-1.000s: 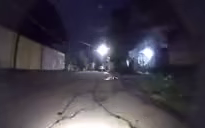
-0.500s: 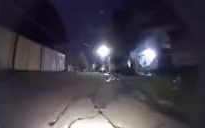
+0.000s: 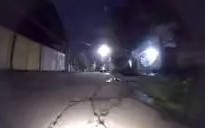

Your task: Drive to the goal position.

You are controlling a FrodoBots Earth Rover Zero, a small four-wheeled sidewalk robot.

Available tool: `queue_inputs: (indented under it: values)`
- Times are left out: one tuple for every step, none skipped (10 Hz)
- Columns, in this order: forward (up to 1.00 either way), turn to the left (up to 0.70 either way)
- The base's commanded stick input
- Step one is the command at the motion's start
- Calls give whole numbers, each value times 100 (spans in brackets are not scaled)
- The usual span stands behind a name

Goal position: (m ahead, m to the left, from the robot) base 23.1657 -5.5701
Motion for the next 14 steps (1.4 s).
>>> queue_inputs:
  values:
    - [50,0]
    - [50,0]
    - [50,0]
    - [50,0]
    - [50,0]
    - [50,0]
    - [50,0]
    - [50,0]
    - [50,0]
    - [50,0]
    - [50,0]
    - [50,0]
    - [50,0]
    - [50,0]
